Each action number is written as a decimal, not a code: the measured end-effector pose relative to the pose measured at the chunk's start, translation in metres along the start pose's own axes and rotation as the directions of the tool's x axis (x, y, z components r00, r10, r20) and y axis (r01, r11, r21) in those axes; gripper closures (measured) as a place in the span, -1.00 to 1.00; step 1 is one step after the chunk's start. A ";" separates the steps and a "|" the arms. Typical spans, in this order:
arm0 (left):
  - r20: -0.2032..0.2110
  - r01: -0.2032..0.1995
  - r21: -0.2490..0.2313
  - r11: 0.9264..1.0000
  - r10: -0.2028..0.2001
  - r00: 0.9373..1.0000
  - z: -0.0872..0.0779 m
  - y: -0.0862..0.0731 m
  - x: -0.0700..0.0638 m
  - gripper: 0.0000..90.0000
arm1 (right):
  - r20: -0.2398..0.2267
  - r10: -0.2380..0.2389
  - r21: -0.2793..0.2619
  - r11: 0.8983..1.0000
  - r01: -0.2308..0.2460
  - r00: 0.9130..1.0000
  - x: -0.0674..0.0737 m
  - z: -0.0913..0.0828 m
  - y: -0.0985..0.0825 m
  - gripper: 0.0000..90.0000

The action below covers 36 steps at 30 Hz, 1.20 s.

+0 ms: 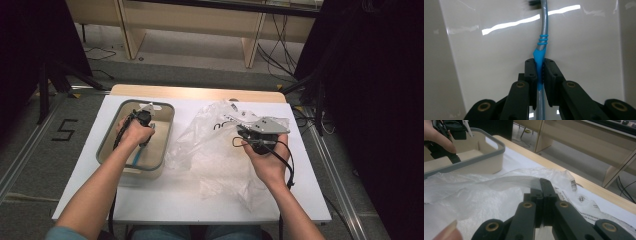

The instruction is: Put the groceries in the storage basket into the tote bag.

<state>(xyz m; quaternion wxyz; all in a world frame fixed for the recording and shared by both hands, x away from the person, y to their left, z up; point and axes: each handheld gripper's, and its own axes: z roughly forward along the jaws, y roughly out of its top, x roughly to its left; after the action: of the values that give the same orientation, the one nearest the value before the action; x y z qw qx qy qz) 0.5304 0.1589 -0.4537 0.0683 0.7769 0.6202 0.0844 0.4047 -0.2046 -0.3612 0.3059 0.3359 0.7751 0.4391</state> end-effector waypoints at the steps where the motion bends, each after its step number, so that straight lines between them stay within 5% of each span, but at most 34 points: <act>1: 0.000 0.001 0.000 1.000 -0.001 1.000 0.000 0.000 0.000 0.80 | 0.000 -0.001 0.001 1.000 0.001 1.000 0.000 0.000 0.000 1.00; 14: 0.027 0.002 -0.014 1.000 -0.002 1.000 -0.001 -0.002 0.005 0.81 | 0.001 0.000 0.002 1.000 0.000 1.000 -0.001 0.000 0.000 1.00; 36: 0.066 -0.004 -0.156 0.988 0.014 0.998 -0.028 -0.012 0.014 0.81 | 0.002 0.002 0.002 1.000 -0.002 1.000 -0.001 0.000 0.000 1.00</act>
<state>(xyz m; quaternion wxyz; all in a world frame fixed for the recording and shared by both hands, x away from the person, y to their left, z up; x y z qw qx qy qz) 0.5160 0.1753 -0.4278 0.1492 0.7744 0.6055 0.1067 0.4050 -0.2054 -0.3615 0.3057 0.3375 0.7749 0.4384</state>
